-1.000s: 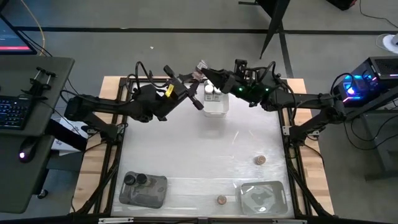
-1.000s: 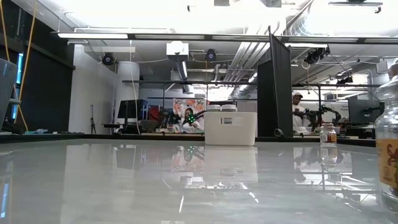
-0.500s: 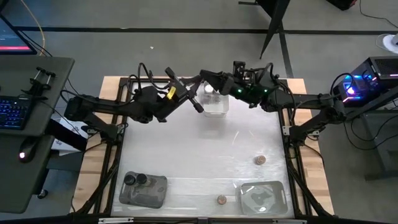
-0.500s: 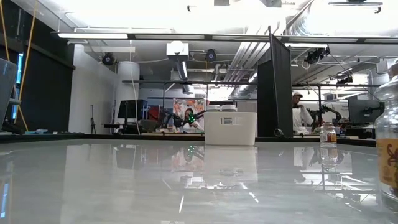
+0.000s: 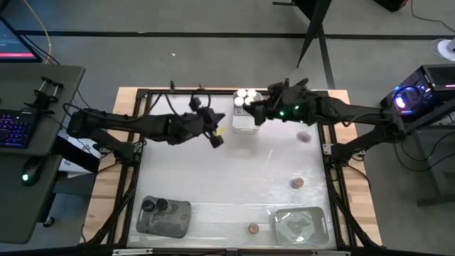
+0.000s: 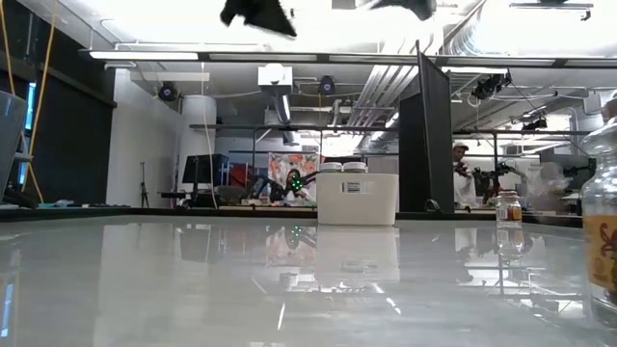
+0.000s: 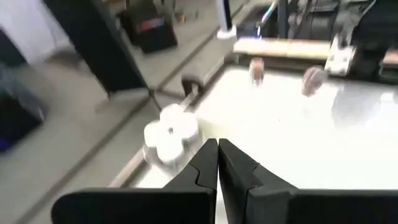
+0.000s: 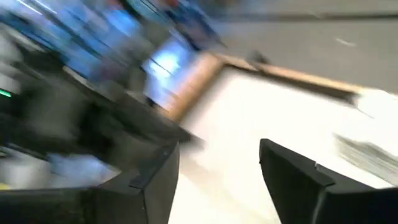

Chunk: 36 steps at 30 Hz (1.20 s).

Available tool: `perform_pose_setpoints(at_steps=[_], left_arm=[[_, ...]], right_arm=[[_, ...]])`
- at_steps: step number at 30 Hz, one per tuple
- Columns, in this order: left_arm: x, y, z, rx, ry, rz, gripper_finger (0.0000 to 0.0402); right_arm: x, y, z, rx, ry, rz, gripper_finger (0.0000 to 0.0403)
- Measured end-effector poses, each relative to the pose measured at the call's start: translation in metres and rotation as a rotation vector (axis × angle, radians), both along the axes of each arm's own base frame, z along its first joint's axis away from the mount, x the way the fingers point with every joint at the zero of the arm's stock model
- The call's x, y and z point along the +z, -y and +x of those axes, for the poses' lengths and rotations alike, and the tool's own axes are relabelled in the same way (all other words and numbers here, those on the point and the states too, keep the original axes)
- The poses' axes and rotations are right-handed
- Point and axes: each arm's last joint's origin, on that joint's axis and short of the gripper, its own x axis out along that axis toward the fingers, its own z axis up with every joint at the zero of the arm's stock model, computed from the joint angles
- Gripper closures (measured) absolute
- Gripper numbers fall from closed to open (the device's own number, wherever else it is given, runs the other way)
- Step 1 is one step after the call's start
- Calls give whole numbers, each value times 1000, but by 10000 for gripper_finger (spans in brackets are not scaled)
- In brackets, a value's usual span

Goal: Sort spices by type
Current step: Put the top middle brown seasoning bottle into the gray bin

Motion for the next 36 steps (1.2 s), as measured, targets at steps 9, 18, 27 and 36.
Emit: perform_pose_setpoints(at_steps=[9, 18, 27, 36], left_arm=[[-42, 13, -23, 23, 122, -164, 401], [-33, 16, -28, -61, 160, -216, 401], [-31, 16, -29, -75, 190, -272, 401], [-31, 16, -29, -55, 224, -337, 396]], right_arm=[[-59, -21, -37, -110, -531, 134, 315], [-122, -17, -61, -232, -713, 279, 364], [-125, 18, -80, -260, -853, 265, 291], [-149, 80, -93, -176, -1065, 257, 169]])
